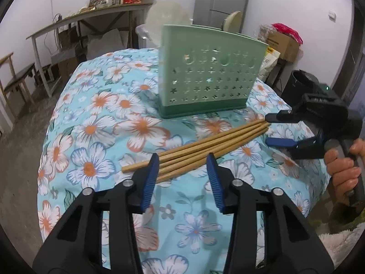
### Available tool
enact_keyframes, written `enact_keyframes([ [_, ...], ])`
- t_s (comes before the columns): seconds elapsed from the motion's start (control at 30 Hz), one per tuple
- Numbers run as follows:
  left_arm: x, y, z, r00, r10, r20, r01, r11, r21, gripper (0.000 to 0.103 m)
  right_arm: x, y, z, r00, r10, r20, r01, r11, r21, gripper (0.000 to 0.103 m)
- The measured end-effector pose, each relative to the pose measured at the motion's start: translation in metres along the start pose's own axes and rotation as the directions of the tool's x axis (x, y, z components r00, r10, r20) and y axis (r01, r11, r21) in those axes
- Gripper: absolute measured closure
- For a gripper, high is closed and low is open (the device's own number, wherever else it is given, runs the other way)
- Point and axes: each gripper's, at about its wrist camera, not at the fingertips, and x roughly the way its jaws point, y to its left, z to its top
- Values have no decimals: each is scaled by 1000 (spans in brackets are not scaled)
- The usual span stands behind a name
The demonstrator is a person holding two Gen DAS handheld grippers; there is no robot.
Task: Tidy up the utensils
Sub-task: 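Grasp a wooden chopstick from the pile with the right tool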
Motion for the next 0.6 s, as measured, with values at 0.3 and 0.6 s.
enact_keyframes([
  [0.3,3,14,0,999,-39,-1,39,998,-43,74,17,6,-2,1000,-1,12,0,999,52,64],
  [0.6,2,19,0,999,-51,7,51,997,-52,74,40,2,-8,1000,12,-5,-11,995,98,87],
])
